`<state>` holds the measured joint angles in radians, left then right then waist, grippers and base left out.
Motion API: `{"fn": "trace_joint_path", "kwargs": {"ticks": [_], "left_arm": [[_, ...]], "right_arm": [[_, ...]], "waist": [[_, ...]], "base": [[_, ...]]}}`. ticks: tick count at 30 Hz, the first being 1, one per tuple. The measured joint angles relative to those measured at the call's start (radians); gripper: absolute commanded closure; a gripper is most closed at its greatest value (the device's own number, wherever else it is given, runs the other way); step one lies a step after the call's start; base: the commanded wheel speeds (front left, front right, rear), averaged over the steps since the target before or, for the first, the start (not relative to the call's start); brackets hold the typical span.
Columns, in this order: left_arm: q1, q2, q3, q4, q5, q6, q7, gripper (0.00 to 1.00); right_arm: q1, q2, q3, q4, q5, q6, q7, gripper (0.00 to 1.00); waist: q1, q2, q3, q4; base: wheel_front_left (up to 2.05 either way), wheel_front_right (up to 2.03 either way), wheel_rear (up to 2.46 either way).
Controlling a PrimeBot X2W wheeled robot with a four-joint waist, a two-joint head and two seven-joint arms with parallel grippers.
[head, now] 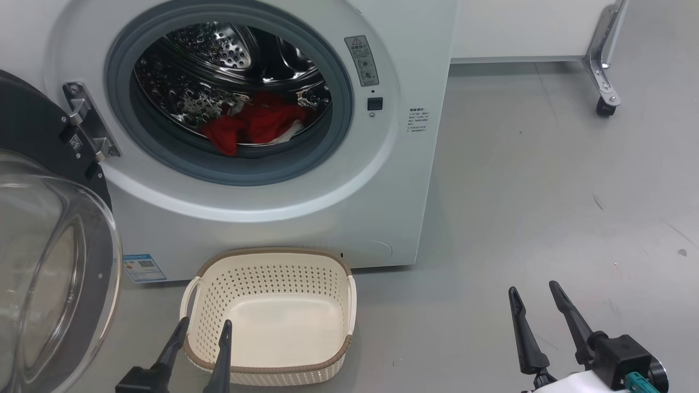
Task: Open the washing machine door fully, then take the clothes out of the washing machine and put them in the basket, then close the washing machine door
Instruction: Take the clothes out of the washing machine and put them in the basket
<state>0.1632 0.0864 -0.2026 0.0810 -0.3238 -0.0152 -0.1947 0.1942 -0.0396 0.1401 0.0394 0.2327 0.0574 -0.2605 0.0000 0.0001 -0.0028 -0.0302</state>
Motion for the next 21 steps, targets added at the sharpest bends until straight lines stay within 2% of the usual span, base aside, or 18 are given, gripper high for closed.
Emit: {"fn": "trace_joint_path", "kwargs": {"ticks": [10,21], "left_arm": [[0.0,0.001,0.001,-0.003,0.001,0.0,0.0,0.0],[0.0,0.0,0.0,-0.003,0.0,0.0,0.0,0.0]], "right_arm": [[0.0,0.0,0.001,-0.001,0.0,0.0,0.0,0.0],[0.0,0.0,0.0,0.0,0.0,0.0,0.0,0.0]], "waist": [[0.0,0.0,0.001,0.001],[0.0,0.0,-0.007,0.002]], "base": [[0.63,-0.63,0.0],[0.26,-0.26,0.0]]}}
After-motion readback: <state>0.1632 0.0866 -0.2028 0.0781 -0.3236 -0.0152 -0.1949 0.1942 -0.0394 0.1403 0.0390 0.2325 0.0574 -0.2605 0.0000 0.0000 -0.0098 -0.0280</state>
